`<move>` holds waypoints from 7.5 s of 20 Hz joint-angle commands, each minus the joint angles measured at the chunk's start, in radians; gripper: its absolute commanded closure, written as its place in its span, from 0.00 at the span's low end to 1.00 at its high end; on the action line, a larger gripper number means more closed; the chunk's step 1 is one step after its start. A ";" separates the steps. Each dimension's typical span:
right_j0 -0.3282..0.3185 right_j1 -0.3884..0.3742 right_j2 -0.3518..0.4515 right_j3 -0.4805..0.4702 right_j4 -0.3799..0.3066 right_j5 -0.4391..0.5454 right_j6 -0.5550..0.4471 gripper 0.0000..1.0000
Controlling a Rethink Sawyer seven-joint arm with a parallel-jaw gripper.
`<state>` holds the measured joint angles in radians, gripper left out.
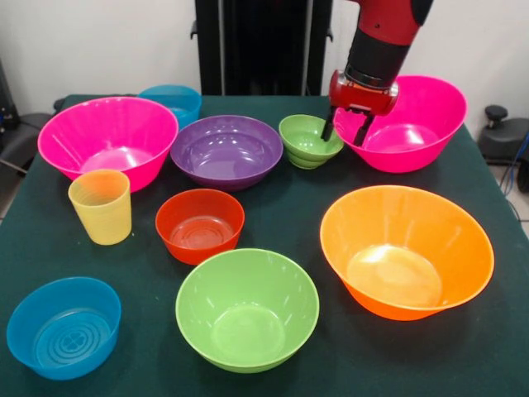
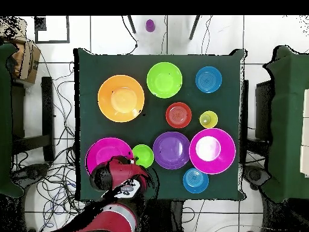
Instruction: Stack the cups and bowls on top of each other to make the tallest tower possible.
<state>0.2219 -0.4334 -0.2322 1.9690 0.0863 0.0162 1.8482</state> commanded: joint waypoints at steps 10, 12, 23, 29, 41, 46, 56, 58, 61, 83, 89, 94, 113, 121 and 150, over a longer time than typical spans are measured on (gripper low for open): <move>-0.027 0.079 0.053 -0.059 0.037 -0.079 0.194 1.00; -0.027 0.081 0.053 -0.057 0.037 -0.083 0.197 1.00; -0.028 0.091 0.056 -0.055 0.030 -0.161 0.214 1.00; -0.031 0.099 0.057 -0.051 0.029 -0.178 0.214 1.00; -0.033 0.097 0.053 -0.052 0.030 -0.174 0.198 1.00; -0.039 0.096 0.057 -0.048 0.026 -0.183 0.200 1.00; -0.137 0.066 0.144 -0.019 -0.018 -0.163 0.184 1.00; -0.146 0.067 0.149 -0.022 -0.029 -0.157 0.169 1.00; -0.150 0.067 0.150 -0.027 -0.039 -0.145 0.151 1.00; -0.148 0.065 0.154 -0.031 -0.033 -0.143 0.159 0.00; -0.155 0.060 0.163 -0.023 -0.033 -0.153 0.168 0.00; -0.226 0.034 0.222 0.012 -0.075 -0.168 0.164 0.00; -0.267 0.024 0.233 -0.010 -0.153 -0.080 0.112 1.00; -0.225 0.031 0.203 -0.027 -0.133 -0.067 0.114 1.00; -0.249 -0.094 0.212 0.019 -0.127 0.011 0.114 1.00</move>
<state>-0.0202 -0.5515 -0.0929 2.0027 -0.0328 -0.0464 1.8482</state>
